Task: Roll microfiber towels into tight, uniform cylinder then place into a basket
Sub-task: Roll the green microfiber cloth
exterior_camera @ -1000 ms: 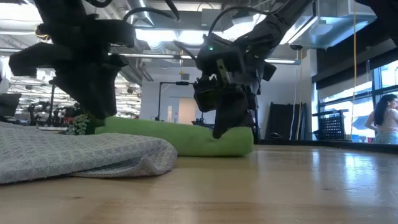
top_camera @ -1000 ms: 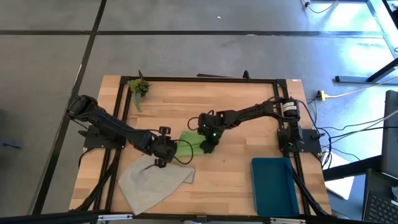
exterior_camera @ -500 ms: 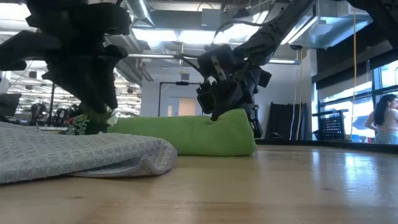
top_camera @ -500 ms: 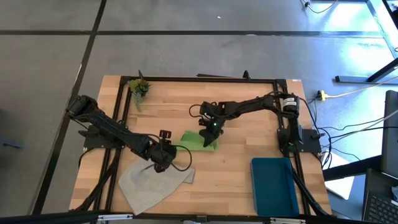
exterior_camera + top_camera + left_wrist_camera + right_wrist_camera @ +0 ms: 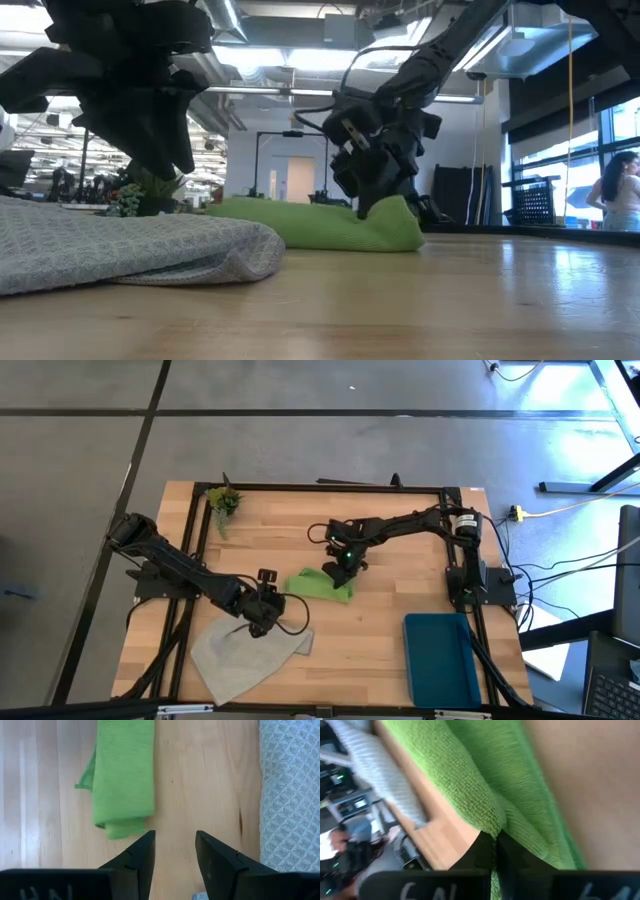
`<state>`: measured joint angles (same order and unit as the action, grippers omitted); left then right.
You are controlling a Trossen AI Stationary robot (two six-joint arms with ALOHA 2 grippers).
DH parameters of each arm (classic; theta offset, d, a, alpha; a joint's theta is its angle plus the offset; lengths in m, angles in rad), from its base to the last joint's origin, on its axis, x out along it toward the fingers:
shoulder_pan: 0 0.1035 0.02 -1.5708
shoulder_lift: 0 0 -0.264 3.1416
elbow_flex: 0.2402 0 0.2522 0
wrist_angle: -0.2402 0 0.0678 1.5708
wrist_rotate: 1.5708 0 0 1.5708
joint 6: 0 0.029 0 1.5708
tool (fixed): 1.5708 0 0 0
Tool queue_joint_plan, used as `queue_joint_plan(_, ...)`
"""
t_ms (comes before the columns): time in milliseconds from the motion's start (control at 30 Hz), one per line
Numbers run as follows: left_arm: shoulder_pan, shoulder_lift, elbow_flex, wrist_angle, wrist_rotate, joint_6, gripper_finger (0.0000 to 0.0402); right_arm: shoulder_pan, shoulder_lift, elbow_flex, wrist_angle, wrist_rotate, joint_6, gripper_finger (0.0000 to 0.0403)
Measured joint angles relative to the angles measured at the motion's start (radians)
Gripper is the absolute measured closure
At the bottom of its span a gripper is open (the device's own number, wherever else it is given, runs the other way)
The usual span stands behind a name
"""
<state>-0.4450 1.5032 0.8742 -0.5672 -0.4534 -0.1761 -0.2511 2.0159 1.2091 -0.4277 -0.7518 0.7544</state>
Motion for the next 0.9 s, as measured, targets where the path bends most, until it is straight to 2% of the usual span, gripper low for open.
queue_joint_plan(233,0.006,0.001,0.000,0.054,-0.024,0.028,0.0269,-0.002,0.000,-0.003,-0.026,0.035,-0.006,0.0395)
queue_joint_plan(433,0.055,0.080,-0.028,0.324,-0.060,0.147,0.0269,-0.002,-0.001,-0.004,-0.043,0.068,-0.003,0.0395)
queue_joint_plan(533,0.091,0.128,-0.030,0.376,-0.090,0.182,0.0269,-0.002,-0.001,-0.004,-0.048,0.071,-0.003,0.0395)
queue_joint_plan(767,0.195,0.159,-0.031,0.396,-0.112,0.138,0.0269,0.001,-0.001,-0.004,-0.051,0.079,-0.006,0.0395)
queue_joint_plan(900,0.234,0.178,-0.030,0.405,-0.048,0.153,0.0269,0.001,-0.001,-0.004,-0.050,0.086,-0.007,0.0395)
